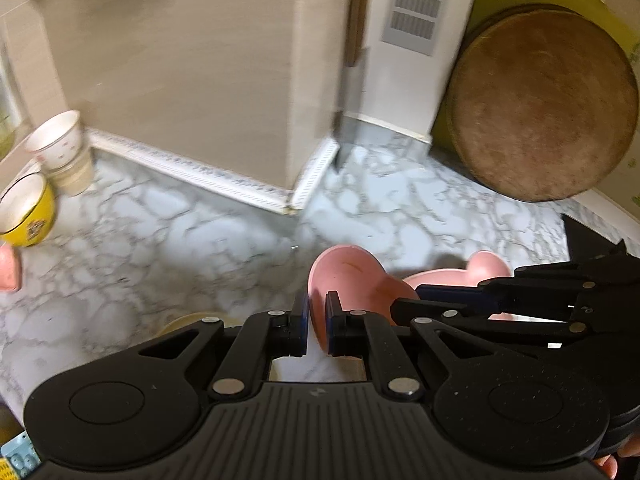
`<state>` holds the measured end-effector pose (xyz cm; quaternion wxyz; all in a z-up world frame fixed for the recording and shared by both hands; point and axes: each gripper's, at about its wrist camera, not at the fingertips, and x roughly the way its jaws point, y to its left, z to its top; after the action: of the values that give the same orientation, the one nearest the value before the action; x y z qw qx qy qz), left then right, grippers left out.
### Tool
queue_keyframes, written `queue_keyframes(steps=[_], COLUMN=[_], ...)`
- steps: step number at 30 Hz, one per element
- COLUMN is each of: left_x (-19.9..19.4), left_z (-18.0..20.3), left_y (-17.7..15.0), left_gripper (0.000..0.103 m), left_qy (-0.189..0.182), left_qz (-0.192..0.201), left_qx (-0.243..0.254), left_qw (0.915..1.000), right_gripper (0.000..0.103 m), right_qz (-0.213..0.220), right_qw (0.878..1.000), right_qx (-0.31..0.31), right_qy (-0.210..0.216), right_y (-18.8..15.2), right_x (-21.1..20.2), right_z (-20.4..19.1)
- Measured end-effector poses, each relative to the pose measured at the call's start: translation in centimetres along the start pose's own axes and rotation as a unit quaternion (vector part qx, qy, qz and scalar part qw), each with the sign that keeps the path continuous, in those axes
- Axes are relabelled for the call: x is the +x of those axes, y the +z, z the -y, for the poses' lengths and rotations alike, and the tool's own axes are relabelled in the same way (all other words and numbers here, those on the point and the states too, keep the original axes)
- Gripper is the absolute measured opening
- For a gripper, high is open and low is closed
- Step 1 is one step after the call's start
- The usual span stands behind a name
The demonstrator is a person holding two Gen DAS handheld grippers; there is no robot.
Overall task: Organize plates and bowls
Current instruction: 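Lift the heart dish with both grippers and carry it toward the cream bowl, then lower the heart dish into the cream bowl with both grippers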
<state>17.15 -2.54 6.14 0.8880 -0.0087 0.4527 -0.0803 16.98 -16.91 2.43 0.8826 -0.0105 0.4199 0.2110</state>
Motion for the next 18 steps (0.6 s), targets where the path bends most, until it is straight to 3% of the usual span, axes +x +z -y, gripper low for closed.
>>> queue_keyframes(steps=[9, 18], left_x=[0.0, 1.7], left_z=[-4.9, -8.9], left_y=[-2.1, -4.1], left_gripper=[0.008, 0.008], left_qy=[0.021, 0.017], left_qz=[-0.012, -0.038], left_qx=[-0.030, -0.066], left_qw=[0.9993, 0.9970], right_gripper=[0.013, 0.013], right_qz=[-0.026, -0.063], right_qw=[0.999, 0.996], right_qx=[-0.024, -0.041], right_qy=[0.026, 0.038], right_y=[0.6, 0.1], right_x=[3.1, 6.8], right_z=[-4.2, -6.8])
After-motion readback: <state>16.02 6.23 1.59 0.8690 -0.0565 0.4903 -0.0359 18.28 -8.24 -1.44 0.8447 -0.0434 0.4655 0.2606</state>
